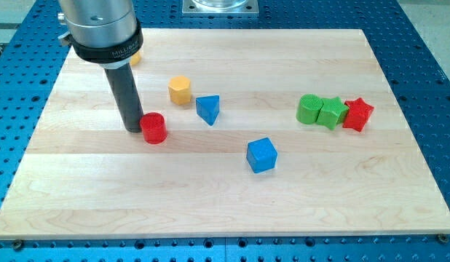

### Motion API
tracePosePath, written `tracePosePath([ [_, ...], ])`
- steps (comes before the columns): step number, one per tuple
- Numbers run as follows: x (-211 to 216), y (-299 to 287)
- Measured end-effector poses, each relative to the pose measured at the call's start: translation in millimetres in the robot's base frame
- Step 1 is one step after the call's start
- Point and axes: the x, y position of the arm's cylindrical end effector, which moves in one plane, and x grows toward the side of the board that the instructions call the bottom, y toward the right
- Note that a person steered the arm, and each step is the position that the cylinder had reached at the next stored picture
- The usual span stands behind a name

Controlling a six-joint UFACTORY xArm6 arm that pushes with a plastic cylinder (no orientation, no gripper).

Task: Push the red circle towards the cube

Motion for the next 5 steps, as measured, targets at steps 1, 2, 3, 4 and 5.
tracePosePath([
  [1, 13, 13],
  [2, 22, 71],
  [3, 27, 154],
  [4, 56, 88],
  [5, 79, 107],
])
